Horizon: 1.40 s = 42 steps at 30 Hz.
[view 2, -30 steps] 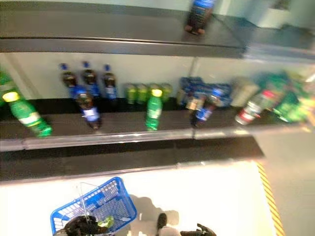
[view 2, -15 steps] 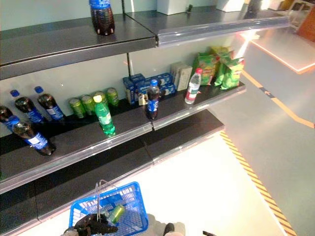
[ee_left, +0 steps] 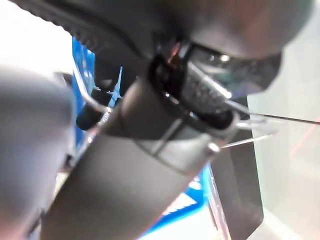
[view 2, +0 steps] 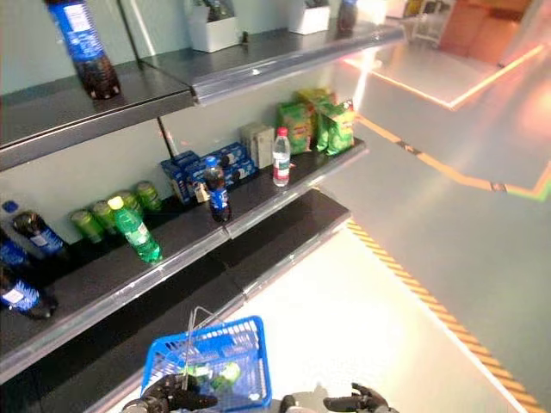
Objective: Pick up the drink and place into the basket.
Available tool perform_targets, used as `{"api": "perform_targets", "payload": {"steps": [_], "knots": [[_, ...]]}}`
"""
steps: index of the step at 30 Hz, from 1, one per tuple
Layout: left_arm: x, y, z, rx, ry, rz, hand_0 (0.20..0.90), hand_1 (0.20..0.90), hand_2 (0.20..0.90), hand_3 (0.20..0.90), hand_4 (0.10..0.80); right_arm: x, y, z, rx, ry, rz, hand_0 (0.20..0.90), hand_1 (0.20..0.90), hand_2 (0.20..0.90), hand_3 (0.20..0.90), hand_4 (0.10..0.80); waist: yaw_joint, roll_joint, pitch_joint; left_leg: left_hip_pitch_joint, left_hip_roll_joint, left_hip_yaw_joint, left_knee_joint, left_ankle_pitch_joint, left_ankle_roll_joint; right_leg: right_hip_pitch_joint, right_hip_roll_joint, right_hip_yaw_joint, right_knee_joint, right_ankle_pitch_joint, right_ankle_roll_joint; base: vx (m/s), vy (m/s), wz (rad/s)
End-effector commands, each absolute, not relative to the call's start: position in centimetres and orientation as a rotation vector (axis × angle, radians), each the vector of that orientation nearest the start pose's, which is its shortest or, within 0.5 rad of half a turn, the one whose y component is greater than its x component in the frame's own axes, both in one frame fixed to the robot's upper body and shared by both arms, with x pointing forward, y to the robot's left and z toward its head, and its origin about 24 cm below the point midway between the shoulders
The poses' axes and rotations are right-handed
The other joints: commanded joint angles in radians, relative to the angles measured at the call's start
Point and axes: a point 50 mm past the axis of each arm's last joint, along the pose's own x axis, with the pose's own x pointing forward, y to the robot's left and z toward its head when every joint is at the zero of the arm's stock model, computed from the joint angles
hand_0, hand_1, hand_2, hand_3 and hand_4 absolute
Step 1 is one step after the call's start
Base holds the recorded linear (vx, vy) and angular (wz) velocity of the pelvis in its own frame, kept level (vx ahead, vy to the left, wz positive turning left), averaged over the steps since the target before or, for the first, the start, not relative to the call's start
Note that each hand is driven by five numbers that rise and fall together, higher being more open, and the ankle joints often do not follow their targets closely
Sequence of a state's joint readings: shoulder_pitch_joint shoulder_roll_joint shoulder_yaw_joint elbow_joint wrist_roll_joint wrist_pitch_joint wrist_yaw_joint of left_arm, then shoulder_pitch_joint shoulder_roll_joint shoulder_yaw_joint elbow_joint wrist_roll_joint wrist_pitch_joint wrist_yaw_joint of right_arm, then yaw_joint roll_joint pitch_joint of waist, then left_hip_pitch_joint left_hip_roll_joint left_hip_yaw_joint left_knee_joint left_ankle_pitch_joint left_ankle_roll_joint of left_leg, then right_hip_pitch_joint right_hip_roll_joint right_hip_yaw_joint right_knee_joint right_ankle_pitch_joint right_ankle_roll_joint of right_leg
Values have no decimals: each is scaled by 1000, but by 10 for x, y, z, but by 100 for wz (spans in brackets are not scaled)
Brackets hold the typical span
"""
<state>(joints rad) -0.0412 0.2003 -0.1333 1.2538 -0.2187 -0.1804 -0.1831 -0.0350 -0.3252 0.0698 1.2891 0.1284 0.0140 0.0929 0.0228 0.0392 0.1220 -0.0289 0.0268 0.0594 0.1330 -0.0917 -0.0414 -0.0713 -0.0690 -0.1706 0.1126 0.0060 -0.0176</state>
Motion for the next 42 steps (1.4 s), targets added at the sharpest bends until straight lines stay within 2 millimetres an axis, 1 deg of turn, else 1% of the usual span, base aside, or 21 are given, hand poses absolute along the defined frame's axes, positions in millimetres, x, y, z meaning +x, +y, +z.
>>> {"api": "perform_targets", "payload": {"steps": [1, 5, 6, 7, 8, 10, 12, 15, 17, 18, 19, 20, 23, 26, 28, 31, 34, 36, 38, 40, 42], "knots": [[116, 243, -144, 16, 917, 54, 300, 300, 300, 200, 100, 97, -268, -152, -176, 1255, -118, 900, 900, 900, 900, 800, 94, -12, 66, -126, -95, -30, -133, 252, -24, 249, 92, 107, -100, -62, 37, 569, -128, -147], [116, 245, -143, 5, 912, 57, 300, 300, 300, 200, 100, 93, -268, -153, -188, 1258, -114, 900, 900, 900, 900, 800, 124, -4, 63, -199, -114, 25, -141, 280, -26, 299, 114, 114, -100, -98, 29, 263, -34, -37], [118, 246, -142, -3, 907, 61, 300, 300, 300, 200, 100, 94, -268, -153, -193, 1255, -123, 900, 900, 900, 900, 800, 128, -8, 53, -197, -121, 55, -133, 254, -3, 303, 110, 108, -93, -118, 30, 331, -14, 29], [118, 247, -142, -3, 905, 77, 300, 300, 300, 200, 100, 96, -266, -153, -198, 1251, -109, 900, 900, 900, 900, 800, 140, -11, 42, -190, -123, 62, -133, 257, 6, 325, 108, 98, -80, -137, 39, 496, -9, 8], [117, 249, -142, -3, 904, 92, 300, 300, 300, 200, 100, 98, -262, -154, -202, 1244, -88, 900, 900, 900, 900, 800, 153, -24, 32, -172, -125, 58, -128, 233, 34, 345, 90, 86, -49, -168, 48, 426, -32, -35], [117, 253, -141, -3, 898, 95, 300, 300, 300, 200, 100, 98, -259, -154, -207, 1240, -67, 900, 900, 900, 900, 800, 159, -41, 22, -155, -134, 54, -126, 219, 55, 352, 70, 75, -13, -150, 67, 307, 9, -53], [126, 260, -136, -5, 875, 94, 300, 300, 300, 200, 100, 99, -254, -155, -204, 1220, -53, 900, 900, 900, 900, 800, 151, -59, 3, -88, -140, 35, -152, 195, 93, 275, 34, 37, 158, -39, 123, 325, 44, -76], [132, 262, -133, 14, 870, 79, 300, 300, 300, 200, 100, 99, -253, -155, -172, 1213, -79, 900, 900, 900, 900, 800, 144, -57, -8, -52, -141, -19, -163, 184, 109, 226, 41, 56, 312, -10, 137, 305, 19, -28], [135, 263, -132, 27, 870, 72, 300, 300, 300, 200, 100, 99, -251, -156, -152, 1211, -88, 900, 900, 900, 900, 800, 133, -61, -17, -28, -146, -45, -165, 172, 118, 171, 60, 90, 430, 57, 160, 292, 12, 25], [137, 264, -131, 30, 870, 68, 300, 300, 300, 200, 100, 97, -251, -156, -140, 1210, -96, 900, 900, 900, 900, 800, 121, -43, -22, -2, -128, -57, -167, 158, 125, 104, 56, 95, 560, 81, 152, 259, 7, 34], [138, 264, -131, 33, 870, 68, 300, 300, 300, 200, 100, 97, -251, -157, -133, 1212, -103, 900, 900, 900, 900, 800, 115, -37, -22, 13, -123, -65, -170, 152, 128, 66, 30, 86, 578, 70, 141, 232, -29, 31], [139, 263, -131, 41, 876, 61, 300, 300, 300, 200, 100, 95, -251, -157, -119, 1218, -118, 900, 900, 900, 900, 800, 113, -30, -23, 25, -114, -72, -168, 147, 127, 37, -22, 76, 543, 72, 131, 148, -81, 36], [141, 262, -132, 79, 902, 27, 300, 300, 300, 200, 100, 92, -255, -157, -84, 1242, -174, 900, 900, 900, 900, 800, 87, -28, -9, 68, -104, -95, -174, 124, 109, -12, -110, 54, 328, 84, 120, 211, -207, 44], [141, 261, -133, 105, 926, -5, 300, 300, 300, 200, 100, 83, -261, -158, -66, 1266, -210, 900, 900, 900, 900, 800, 43, -46, 3, 112, -113, -113, -169, 80, 98, -41, -141, 76, 74, 124, 133, 200, -180, 53], [140, 260, -134, 109, 931, -9, 300, 300, 300, 200, 100, 80, -261, -158, -67, 1272, -211, 900, 900, 900, 900, 800, 33, -47, 4, 122, -112, -117, -167, 68, 94, -43, -141, 82, 22, 133, 139, 136, -104, 51], [141, 261, -134, 134, 945, -31, 300, 300, 300, 200, 100, 74, -262, -159, -54, 1294, -212, 900, 900, 900, 900, 800, -10, -50, 10, 177, -99, -124, -158, 13, 80, -94, -148, 75, -135, 201, 171, 348, -313, 34], [138, 263, -134, 138, 948, -30, 300, 300, 300, 200, 100, 70, -261, -160, -49, 1308, -205, 900, 900, 900, 900, 800, -15, -62, 6, 194, -89, -112, -115, -35, 77, -68, -169, 66, -89, 204, 171, 278, -349, 23], [135, 261, -136, 125, 951, -16, 300, 300, 300, 200, 100, 70, -259, -161, -60, 1317, -197, 900, 900, 900, 900, 800, -19, -66, -3, 206, -71, -99, -76, -61, 64, -50, -164, 62, -50, 180, 166, 286, -367, 15], [131, 258, -137, 106, 949, -14, 300, 300, 300, 200, 100, 72, -259, -160, -80, 1317, -180, 900, 900, 900, 900, 800, -24, -64, -13, 213, -41, -93, -32, -72, 38, -32, -136, 57, -28, 136, 154, 261, -331, 10], [129, 256, -138, 103, 948, -13, 300, 300, 300, 200, 100, 74, -259, -160, -96, 1311, -162, 900, 900, 900, 900, 800, -21, -63, -14, 208, -19, -97, 9, -51, 19, -20, -121, 49, -24, 120, 140, 159, -224, 11], [126, 254, -139, 80, 936, 9, 300, 300, 300, 200, 100, 84, -260, -158, -120, 1285, -143, 900, 900, 900, 900, 800, -9, -63, -8, 155, 6, -108, 119, 30, -1, 3, -98, 37, -22, 91, 110, 130, -255, -10]]}}
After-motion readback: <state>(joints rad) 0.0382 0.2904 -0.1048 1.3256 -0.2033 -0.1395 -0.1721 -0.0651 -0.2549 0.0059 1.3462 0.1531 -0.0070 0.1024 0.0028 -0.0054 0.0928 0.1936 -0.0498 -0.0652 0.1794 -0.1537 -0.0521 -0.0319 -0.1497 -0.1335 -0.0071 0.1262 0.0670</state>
